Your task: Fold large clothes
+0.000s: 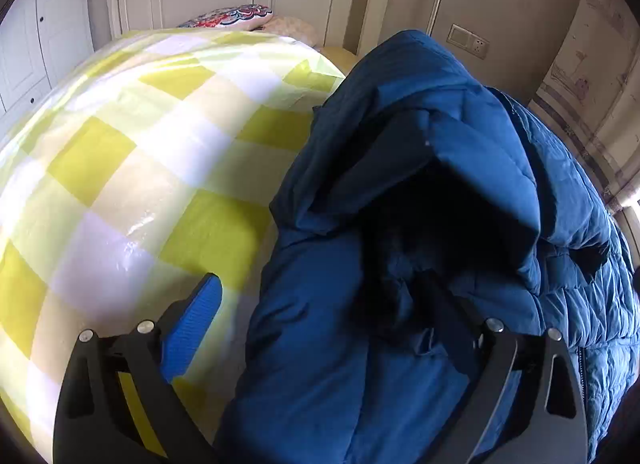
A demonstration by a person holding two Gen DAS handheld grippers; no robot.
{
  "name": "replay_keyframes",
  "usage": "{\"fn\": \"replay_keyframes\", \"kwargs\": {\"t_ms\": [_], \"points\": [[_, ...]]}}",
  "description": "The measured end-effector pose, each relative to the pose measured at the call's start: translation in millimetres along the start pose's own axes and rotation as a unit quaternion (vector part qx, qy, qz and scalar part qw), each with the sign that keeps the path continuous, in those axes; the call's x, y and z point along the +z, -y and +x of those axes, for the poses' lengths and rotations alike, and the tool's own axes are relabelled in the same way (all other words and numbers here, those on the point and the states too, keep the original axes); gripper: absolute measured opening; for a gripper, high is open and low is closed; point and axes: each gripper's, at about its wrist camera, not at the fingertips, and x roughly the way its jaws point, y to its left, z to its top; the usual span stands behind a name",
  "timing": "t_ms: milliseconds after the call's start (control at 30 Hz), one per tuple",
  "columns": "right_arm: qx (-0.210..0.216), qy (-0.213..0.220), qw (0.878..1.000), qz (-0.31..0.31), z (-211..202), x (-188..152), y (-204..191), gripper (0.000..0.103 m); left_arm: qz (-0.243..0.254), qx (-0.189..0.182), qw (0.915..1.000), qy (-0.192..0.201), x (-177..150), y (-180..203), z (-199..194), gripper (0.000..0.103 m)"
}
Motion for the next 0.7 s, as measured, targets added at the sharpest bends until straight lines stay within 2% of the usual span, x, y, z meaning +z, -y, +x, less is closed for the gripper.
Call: {"fn": "replay_keyframes", "kwargs": {"t_ms": [33,100,233,300,333,367,400,433,467,500,533,600,633,667,700], "points": [[-0.01,-0.008,0.999,-0.052,7.7,11.8,-23.9,0.089,-0.002,-0.001,1.0,-0.001,0.2,-1.3,2.8,0.099],[-0.027,-0.027,0.992,-0.117,25.1,24.2,-53.8,0.089,-0.004,-0.003,1.0,-0.002,0.5,-1.9,3.6,0.099],[-0.058,-0.095,0.971,-0.211,79.1,31.3,-96.3,0.082,-0.004,-0.002,1.0,-0.002,0.1,-1.6,4.2,0.099],[-0.07,-0.088,0.968,-0.223,87.5,28.8,-100.4,0.07,-0.004,-0.003,1.0,-0.002,0.6,-1.8,5.4,0.099],[-0.067,-0.079,0.97,-0.219,85.5,28.5,-99.1,0.056,-0.004,-0.003,1.0,-0.002,0.8,-2.0,5.6,0.099],[-0.057,-0.068,0.976,-0.197,78.4,30.6,-92.8,0.042,-0.004,-0.003,1.0,-0.002,2.2,-2.4,6.4,0.099],[-0.044,-0.046,0.985,-0.163,65.5,33.9,-82.0,0.037,-0.004,-0.003,1.0,-0.002,2.2,-2.5,6.4,0.099],[-0.024,-0.015,0.994,-0.106,44.3,38.7,-61.8,0.034,-0.004,-0.003,1.0,-0.002,2.3,-2.3,6.6,0.099],[-0.009,0.005,0.998,-0.06,28.6,41.5,-45.3,0.033,-0.004,-0.003,1.0,-0.002,2.3,-2.2,6.8,0.099],[0.01,0.037,0.999,0.015,5.4,40.8,-15.1,0.033,-0.004,-0.003,1.0,-0.002,2.4,-2.3,6.8,0.099],[0.023,0.064,0.994,0.084,-14.8,34.7,16.1,0.033,-0.004,-0.003,1.0,-0.002,2.4,-2.2,6.9,0.1],[0.041,0.099,0.975,0.194,-39.7,16.6,68.4,0.033,-0.004,-0.003,1.0,-0.002,2.4,-2.1,7.1,0.1],[0.052,0.107,0.958,0.261,-46.4,-1.5,100.9,0.033,-0.003,-0.002,1.0,-0.002,3.4,-2.5,8.1,0.1],[0.056,0.101,0.941,0.318,-45.2,-21.3,129.1,0.033,-0.002,0.0,1.0,-0.003,3.5,-2.6,8.2,0.1],[0.043,0.071,0.93,0.359,-35.9,-42.4,152.8,0.033,-0.002,0.0,1.0,-0.003,3.8,-2.9,8.9,0.101]]}}
